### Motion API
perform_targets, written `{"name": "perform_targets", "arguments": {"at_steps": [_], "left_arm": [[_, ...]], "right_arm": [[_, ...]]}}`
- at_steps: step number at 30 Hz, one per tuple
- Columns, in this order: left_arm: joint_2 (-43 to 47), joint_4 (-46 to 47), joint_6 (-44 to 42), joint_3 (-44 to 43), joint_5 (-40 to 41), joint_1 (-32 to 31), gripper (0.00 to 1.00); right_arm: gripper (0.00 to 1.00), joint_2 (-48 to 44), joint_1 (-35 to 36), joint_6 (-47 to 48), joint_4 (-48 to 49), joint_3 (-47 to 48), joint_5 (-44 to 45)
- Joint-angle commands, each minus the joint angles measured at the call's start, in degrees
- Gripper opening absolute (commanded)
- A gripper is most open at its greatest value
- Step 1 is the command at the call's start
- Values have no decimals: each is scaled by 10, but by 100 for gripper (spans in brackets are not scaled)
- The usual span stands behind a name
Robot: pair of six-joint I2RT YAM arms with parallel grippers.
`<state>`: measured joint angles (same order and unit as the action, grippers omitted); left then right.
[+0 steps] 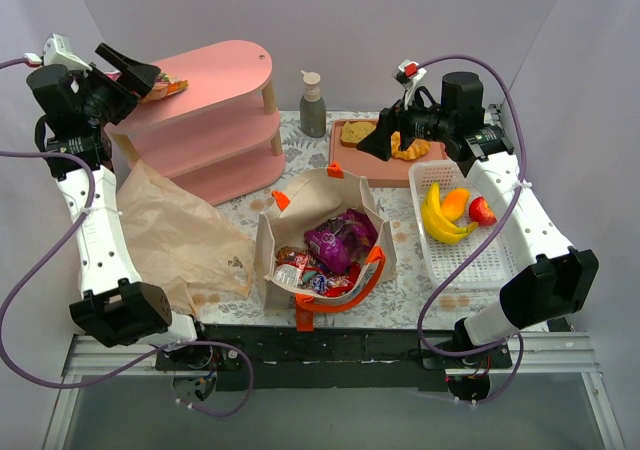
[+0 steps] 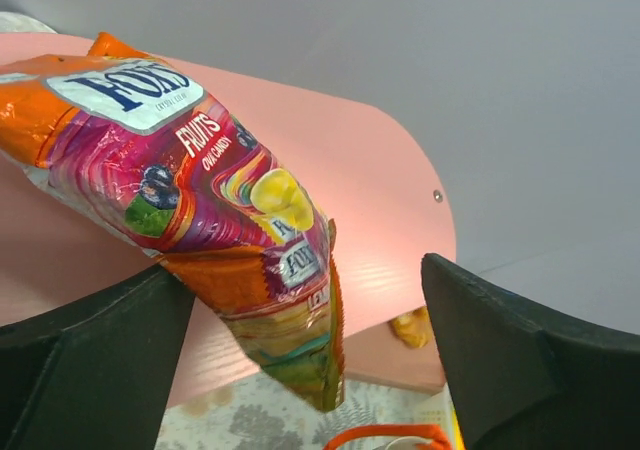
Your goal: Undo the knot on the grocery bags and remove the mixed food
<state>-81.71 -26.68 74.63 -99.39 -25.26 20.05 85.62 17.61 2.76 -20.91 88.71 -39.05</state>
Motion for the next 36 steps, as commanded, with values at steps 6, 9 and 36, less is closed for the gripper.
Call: {"name": "perform_targets", "arguments": {"at_steps": [6,9,36], "left_arm": [[41,-34,-74,8,-44,2,61],[34,-23,-75,10,-47,1,53],[-67,126,21,28,-250,14,0]], "right_arm": [[98,-4,0,-20,41,7,-27],[98,-4,-1,-20,40,3,-28],[98,-15,0,1,30,-10,-16]]}}
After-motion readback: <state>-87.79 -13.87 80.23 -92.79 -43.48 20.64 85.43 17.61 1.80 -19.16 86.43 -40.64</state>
